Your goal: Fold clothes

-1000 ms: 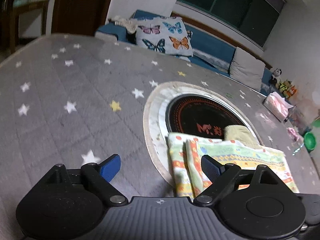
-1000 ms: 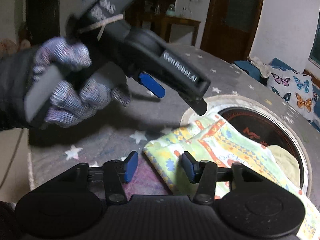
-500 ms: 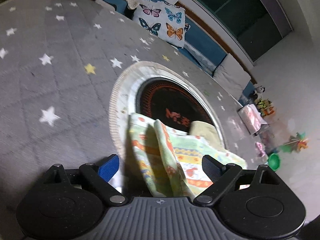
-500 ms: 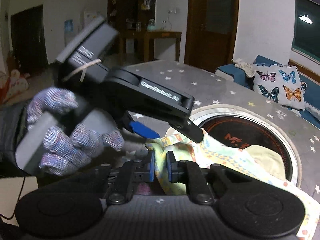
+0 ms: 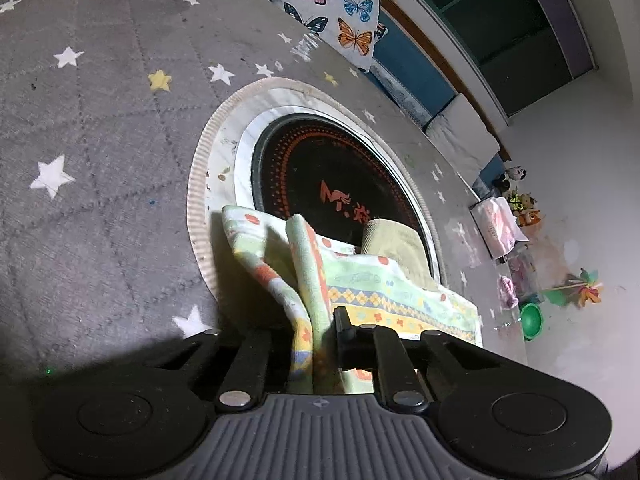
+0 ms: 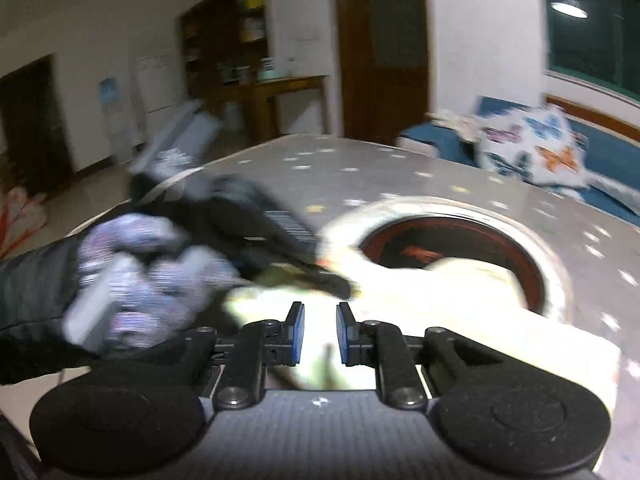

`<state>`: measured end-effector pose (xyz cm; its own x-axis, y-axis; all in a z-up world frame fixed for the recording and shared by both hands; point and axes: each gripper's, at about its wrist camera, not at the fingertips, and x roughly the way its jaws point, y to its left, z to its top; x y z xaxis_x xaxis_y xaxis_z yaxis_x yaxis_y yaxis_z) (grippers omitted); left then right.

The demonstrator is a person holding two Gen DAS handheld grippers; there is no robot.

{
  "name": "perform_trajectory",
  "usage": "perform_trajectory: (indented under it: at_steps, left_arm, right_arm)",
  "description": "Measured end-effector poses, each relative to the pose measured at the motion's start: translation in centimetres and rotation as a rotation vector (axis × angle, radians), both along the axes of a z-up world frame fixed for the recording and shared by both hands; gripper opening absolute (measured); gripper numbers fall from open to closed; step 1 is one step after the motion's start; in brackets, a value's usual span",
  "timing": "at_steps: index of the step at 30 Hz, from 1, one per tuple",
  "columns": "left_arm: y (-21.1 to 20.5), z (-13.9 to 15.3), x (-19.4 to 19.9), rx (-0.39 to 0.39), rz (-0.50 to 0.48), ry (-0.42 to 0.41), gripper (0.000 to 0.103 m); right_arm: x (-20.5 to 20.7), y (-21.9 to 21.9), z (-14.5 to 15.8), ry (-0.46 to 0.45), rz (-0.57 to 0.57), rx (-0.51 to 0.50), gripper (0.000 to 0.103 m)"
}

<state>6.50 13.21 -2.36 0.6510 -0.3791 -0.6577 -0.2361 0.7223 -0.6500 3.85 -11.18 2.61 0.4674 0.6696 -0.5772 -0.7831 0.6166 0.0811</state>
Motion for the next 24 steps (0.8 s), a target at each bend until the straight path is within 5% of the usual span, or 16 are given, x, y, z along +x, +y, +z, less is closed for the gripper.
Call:
perform_trajectory:
  at_steps: [9, 16, 18, 24]
  left_arm:
    - [-0.4, 0.3, 0.0, 0.040, -0.002, -0.006, 0.013]
    - [-0.9, 0.8, 0.1, 0.090, -0.017, -0.018, 0.013]
    - [-1.1, 1.0, 0.2, 0.108, -0.022, -0.027, 0.013]
    - [-1.4, 1.4, 0.3, 0.157, -0.031, -0.046, 0.013]
  right_arm:
    - [7.6, -6.9, -3.6, 0.088, -0.346, -0.081, 0.016]
    - [9.2, -10.9, -4.6, 0.064, -0.481, -0.083, 0.028]
    - [9.4, -11.3, -4.4, 0.047, -0.512, -0.088, 0.040]
    - [11.1, -12.4, -5.3, 0.114, -0.550, -0.031, 0.045]
